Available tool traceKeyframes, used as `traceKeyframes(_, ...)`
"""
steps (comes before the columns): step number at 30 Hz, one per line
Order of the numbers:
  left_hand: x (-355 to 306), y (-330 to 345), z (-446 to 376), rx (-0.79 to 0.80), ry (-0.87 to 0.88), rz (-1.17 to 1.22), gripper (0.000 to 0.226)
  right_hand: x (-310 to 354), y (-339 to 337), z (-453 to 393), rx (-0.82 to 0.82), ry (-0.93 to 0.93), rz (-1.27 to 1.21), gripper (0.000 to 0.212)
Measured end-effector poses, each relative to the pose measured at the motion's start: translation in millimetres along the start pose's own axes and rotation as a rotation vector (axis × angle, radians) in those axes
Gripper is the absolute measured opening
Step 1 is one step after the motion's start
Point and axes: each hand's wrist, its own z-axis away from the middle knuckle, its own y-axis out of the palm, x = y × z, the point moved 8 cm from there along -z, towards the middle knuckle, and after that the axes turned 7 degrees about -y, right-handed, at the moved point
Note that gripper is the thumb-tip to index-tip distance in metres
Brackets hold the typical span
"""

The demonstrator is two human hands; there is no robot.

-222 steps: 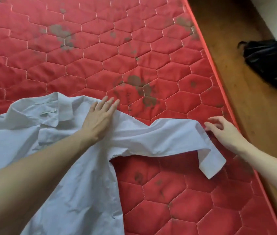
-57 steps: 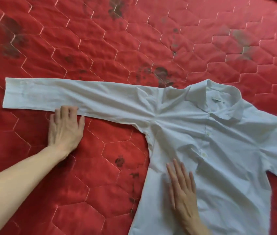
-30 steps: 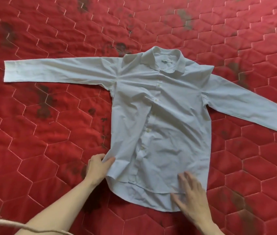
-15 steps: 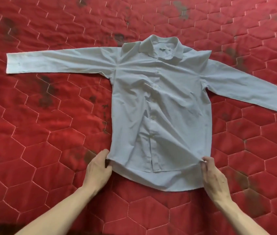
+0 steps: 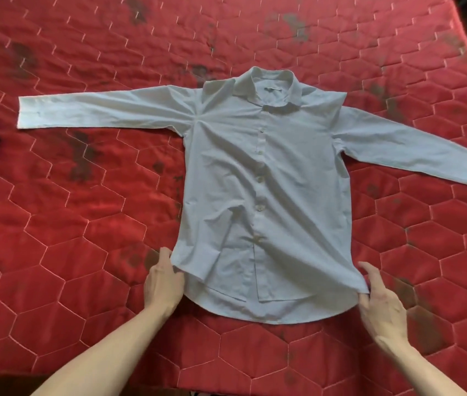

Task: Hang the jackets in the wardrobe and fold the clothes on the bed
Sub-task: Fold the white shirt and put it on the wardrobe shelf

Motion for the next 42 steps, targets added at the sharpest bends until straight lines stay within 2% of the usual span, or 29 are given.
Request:
traceKeyframes(3, -1, -16, 0, -0.113, 0.059, -0.088, 0.031, -14, -10, 1, -0.098, 0.11, -0.15, 0.06)
traceKeyframes(6, 7, -39, 14, -0.22, 0.249, -0.182, 0.047, -20, -20, 11, -0.133, 0.159, -0.245, 0.08)
traceKeyframes(8, 13, -42, 25, -0.226, 0.415, -0.278, 0.067, -9, -22, 16, -0.085, 0.058, -0.201, 0.092)
traceKeyframes(9, 16, -39, 30, -0.221, 0.502, -0.352, 0.073, -2, -20, 18, -0.068, -0.051, -0.149, 0.091)
traceKeyframes(11, 25, -32, 36, -0.204, 0.65, -0.527, 0.076, 1, -17, 21, -0.062, -0.248, 0.001, 0.074)
traceKeyframes(13, 37, -26, 38, -0.189, 0.73, -0.597, 0.074, -12, -8, 20, -0.065, -0.359, 0.249, 0.075)
traceKeyframes(15, 51, -23, 37, -0.156, 0.731, -0.604, 0.069, -27, 2, 19, -0.045, -0.384, 0.37, 0.081)
traceKeyframes(19, 65, -19, 28, -0.075, 0.622, -0.64, 0.052, -23, 20, 38, 0.078, -0.567, 0.487, 0.053)
traceKeyframes(21, 59, -22, 26, -0.114, 0.608, -0.669, 0.044, -16, 22, 43, 0.094, -0.601, 0.483, 0.056)
traceKeyframes(23, 44, -16, 29, -0.1, 0.681, -0.67, 0.046, -5, 27, 44, 0.111, -0.624, 0.466, 0.069)
traceKeyframes(25, 32, 2, 36, -0.016, 0.847, -0.716, 0.058, 10, 40, 44, 0.179, -0.709, 0.459, 0.081)
traceKeyframes(27, 30, 20, 36, 0.088, 0.932, -0.822, 0.056, 18, 56, 48, 0.256, -0.785, 0.452, 0.077)
traceKeyframes(29, 30, 29, 32, 0.142, 0.937, -0.908, 0.04, 18, 64, 57, 0.287, -0.807, 0.415, 0.071)
traceKeyframes(31, 20, 25, 30, 0.106, 0.925, -0.913, 0.01, 20, 65, 60, 0.309, -0.769, 0.378, 0.077)
traceKeyframes(32, 13, 24, 27, 0.094, 0.913, -0.878, 0.009, 27, 62, 56, 0.3, -0.763, 0.359, 0.074)
traceKeyframes(34, -9, 26, 22, 0.058, 0.86, -0.798, 0.015, 50, 54, 38, 0.222, -0.79, 0.287, 0.057)
traceKeyframes(37, -66, 32, 14, -0.036, 0.79, -0.639, 0.027, 81, 43, -11, 0.042, -0.753, 0.209, 0.045)
traceKeyframes(40, -114, 51, 4, -0.025, 0.704, -0.558, 0.044, 94, 47, -62, -0.017, -0.63, 0.174, 0.056)
traceKeyframes(42, -126, 74, -7, 0.04, 0.666, -0.615, 0.055, 90, 57, -90, -0.018, -0.548, 0.202, 0.063)
